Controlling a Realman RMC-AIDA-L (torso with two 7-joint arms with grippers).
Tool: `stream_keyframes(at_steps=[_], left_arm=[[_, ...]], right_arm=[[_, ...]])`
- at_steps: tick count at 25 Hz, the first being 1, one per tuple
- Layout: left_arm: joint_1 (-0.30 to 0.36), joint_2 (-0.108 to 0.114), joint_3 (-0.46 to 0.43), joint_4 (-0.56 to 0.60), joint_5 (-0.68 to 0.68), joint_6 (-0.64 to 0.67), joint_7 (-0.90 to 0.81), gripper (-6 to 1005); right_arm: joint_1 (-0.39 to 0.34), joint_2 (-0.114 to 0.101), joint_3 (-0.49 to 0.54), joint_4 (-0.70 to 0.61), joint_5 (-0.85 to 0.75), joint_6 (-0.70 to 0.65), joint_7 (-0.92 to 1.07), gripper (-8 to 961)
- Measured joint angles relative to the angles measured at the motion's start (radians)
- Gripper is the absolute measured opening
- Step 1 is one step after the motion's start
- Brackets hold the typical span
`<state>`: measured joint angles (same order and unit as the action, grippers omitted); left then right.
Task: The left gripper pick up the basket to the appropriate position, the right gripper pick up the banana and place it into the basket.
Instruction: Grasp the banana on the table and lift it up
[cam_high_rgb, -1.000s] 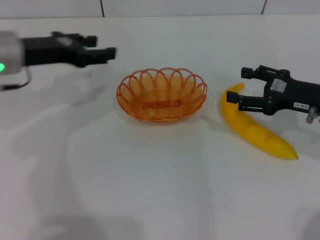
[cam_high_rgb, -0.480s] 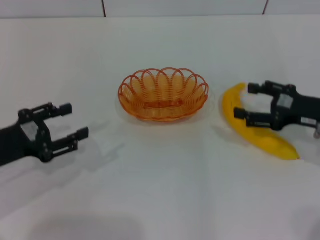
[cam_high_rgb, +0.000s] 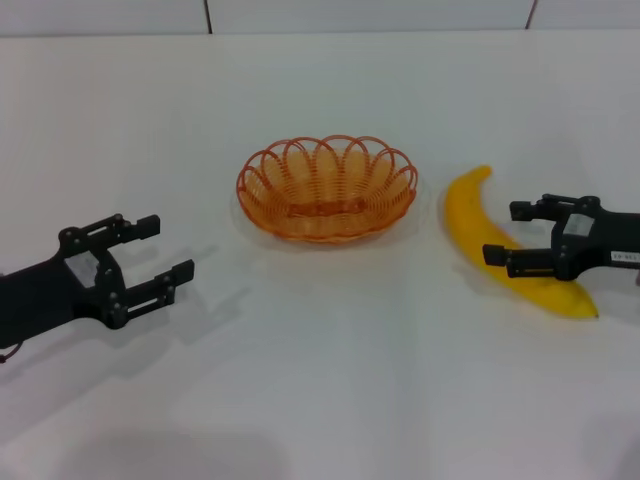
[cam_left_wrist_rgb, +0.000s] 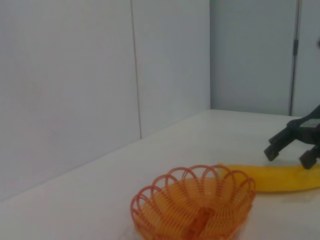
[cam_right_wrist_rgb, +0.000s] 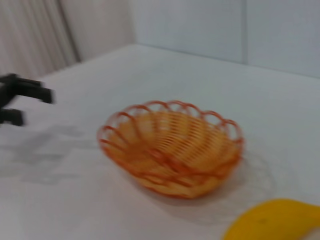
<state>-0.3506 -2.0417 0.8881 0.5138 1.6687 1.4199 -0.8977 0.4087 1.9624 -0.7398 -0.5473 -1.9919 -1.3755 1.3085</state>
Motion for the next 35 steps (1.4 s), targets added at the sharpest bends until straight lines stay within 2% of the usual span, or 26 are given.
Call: stream_keyframes(at_steps=[8,19,30,35], left_arm=[[-0.015,0.000,0.000,-0.023,-0.003,-0.009,0.016,705],[-0.014,-0.002,0.000,-0.023,-0.016,-0.004,0.020,705],[-0.013,-0.002,0.000,-0.023,-0.017,0.007,0.020,704],[-0.013,-0.002,0.000,-0.023,-0.017,0.008,0.020,702]], right_arm=[[0.007,0.005,-0.004,0.010,-0.031,0.063,0.028,889],[0.027,0.022,-0.012,0.012,-0.079,0.067,0.067,889],[0.032,0.015,-0.011,0.011,-0.079,0.089,0.150,712],[0.033,0.015,-0.006,0.011,-0.077,0.092,0.160,600]])
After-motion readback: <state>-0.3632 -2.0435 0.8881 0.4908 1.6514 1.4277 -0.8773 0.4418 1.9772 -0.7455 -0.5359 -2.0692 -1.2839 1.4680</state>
